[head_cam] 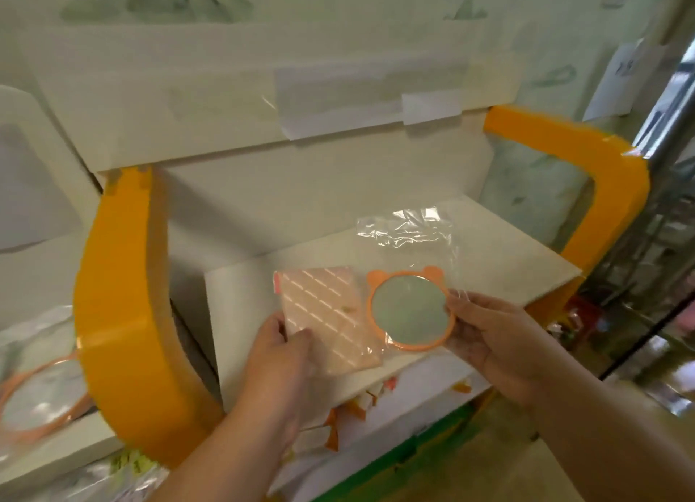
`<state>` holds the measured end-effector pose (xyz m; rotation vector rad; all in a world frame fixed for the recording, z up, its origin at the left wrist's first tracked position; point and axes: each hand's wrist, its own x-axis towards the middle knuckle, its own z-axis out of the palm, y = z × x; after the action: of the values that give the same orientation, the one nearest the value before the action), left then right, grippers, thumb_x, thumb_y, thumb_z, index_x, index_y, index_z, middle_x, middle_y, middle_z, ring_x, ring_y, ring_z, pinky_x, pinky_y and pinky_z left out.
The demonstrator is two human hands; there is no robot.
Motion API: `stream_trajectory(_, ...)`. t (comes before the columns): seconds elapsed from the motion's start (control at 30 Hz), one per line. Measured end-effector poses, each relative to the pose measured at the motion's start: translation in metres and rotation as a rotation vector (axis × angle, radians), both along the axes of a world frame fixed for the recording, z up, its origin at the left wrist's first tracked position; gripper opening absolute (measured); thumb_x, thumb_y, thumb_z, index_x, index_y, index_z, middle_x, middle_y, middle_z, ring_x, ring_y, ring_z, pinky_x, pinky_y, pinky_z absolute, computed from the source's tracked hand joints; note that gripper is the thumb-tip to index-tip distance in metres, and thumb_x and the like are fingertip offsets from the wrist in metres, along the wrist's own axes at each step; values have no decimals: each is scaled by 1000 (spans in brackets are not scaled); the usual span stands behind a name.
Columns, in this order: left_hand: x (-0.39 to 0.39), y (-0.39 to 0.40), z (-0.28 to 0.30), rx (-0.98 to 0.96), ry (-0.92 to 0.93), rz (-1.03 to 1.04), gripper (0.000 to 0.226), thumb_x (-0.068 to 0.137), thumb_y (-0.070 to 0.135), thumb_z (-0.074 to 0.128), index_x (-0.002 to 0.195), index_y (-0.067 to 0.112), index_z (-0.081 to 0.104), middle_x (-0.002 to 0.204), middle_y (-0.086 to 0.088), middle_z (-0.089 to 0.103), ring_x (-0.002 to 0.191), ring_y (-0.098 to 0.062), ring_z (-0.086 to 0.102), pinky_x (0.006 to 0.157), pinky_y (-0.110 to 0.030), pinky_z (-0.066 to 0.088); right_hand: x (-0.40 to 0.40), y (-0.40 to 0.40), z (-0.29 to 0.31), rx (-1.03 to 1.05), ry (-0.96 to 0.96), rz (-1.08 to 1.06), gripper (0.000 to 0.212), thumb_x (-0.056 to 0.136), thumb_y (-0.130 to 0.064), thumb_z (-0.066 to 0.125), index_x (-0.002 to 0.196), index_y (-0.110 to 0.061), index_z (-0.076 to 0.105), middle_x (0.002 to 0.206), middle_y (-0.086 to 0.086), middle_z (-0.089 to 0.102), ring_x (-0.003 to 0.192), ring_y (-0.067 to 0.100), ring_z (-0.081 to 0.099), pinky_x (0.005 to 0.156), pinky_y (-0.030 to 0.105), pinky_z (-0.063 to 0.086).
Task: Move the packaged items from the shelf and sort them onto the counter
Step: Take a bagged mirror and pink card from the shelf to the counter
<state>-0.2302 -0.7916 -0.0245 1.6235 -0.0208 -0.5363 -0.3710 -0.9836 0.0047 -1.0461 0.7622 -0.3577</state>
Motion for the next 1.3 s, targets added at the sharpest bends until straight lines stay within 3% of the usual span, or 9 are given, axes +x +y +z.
stream_trajectory(0.2,36,-22,-31,47,-16,151,31,87,11,53,115,18,65,102,-8,73,93,-29,68,85,-46,53,69,-55,-39,79,-13,56,16,98,-4,52,100,6,65,97,20,72,85,23,72,71,33,63)
stream_trajectory(0.47,79,-28,-44,274,-65,335,35,82,14,44,104,27,68,98,-4,74,88,-27,69,75,-41,59,151,-102,-80,7,46,255,21,96,-4,56,110,11,63,118,29,66,97,28,64,90,42,57)
stream_trajectory(0.63,89,-29,-30,569,-194,387,32,88,12,49,115,16,65,117,-11,67,91,-28,63,73,-33,48,179,-113,-82,-276,114,317,12,94,-11,63,88,-3,71,85,11,68,72,19,64,63,26,53)
stream_trajectory(0.7,91,-29,-30,657,-245,379,45,94,12,51,139,12,52,133,-12,53,110,-32,57,83,-32,42,184,-115,-80,-464,175,363,16,92,-18,64,81,-8,71,76,8,65,65,19,61,63,27,48)
stream_trajectory(0.8,86,-27,-37,766,-323,347,38,94,12,52,131,5,54,130,-15,48,111,-34,54,87,-34,42,184,-116,-77,-671,235,424,17,88,-19,64,85,-4,70,70,9,69,64,25,62,64,34,48)
stream_trajectory(0.9,82,-28,-42,847,-337,355,25,89,12,50,111,9,62,120,-14,56,104,-33,54,80,-34,44,182,-115,-73,-840,281,476,20,85,-15,63,96,1,67,72,8,69,65,26,61,61,34,46)
stream_trajectory(1.07,70,-28,-43,913,-410,239,47,94,18,46,141,22,49,143,-7,44,124,-28,47,101,-38,44,183,-125,-75,-866,338,564,48,87,-20,61,134,-11,55,112,5,68,95,28,66,76,35,52)
stream_trajectory(1.2,64,-30,-44,1024,-426,148,19,89,34,37,92,32,56,129,-5,55,112,-32,51,95,-48,49,181,-129,-73,-978,354,635,60,87,-29,66,142,-14,47,123,4,61,106,24,62,84,32,48)
stream_trajectory(1.3,58,-34,-38,1071,-435,97,20,92,30,36,95,27,56,129,-2,53,115,-28,46,98,-44,45,172,-128,-70,-1142,364,665,52,87,-32,64,137,-20,53,127,2,57,109,19,60,90,31,48)
